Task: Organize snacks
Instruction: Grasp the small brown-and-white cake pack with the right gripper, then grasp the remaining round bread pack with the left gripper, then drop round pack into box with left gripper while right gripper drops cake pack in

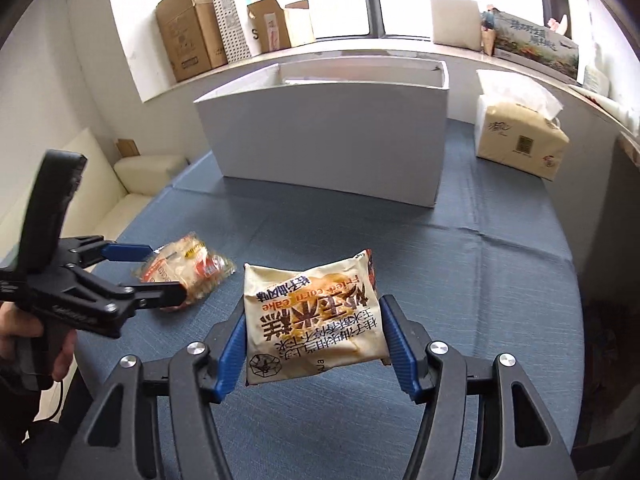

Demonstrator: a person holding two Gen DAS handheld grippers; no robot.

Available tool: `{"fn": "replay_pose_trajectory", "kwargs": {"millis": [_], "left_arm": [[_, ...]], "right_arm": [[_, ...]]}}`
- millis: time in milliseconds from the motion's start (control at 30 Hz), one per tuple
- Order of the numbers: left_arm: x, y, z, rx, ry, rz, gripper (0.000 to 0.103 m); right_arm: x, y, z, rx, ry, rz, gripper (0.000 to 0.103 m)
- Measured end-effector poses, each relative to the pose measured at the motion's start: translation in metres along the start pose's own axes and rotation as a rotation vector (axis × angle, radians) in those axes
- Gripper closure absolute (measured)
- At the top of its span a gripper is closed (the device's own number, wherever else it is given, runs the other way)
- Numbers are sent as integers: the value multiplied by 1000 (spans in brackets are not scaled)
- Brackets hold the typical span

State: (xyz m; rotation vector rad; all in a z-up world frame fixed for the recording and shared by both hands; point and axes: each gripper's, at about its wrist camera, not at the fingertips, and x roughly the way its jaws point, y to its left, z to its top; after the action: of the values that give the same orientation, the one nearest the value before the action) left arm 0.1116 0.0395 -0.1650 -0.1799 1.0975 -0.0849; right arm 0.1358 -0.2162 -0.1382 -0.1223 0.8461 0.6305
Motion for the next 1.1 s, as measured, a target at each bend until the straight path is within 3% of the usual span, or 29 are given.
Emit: {"fn": "replay_pose_trajectory", "kwargs": {"millis": [100,200,267,400,567,800,1100], "left_arm": [[7,-4,1,19,5,26,0],[11,-14,-3,99,2,76,0],[12,-19,-9,150,-18,116,6],[7,-20,-10,165,-43,117,21],[-6,-18,-7,176,-73,119,21],[-57,-27,24,197,-196,47,21],[-106,-35,91,201,-342,-34,21]], "right_arm": [[-6,-6,-1,25,-7,-2,37],[-2,-7,-2,38,-4,-5,37],[0,-8,-3,50,-2,5,37],[4,-7,-6,58,7,8,37],[1,-4,-5,54,-11,14,37],[-10,-12,3,98,-57,41,37],[-38,-26,42,129,-180,67,37]]}}
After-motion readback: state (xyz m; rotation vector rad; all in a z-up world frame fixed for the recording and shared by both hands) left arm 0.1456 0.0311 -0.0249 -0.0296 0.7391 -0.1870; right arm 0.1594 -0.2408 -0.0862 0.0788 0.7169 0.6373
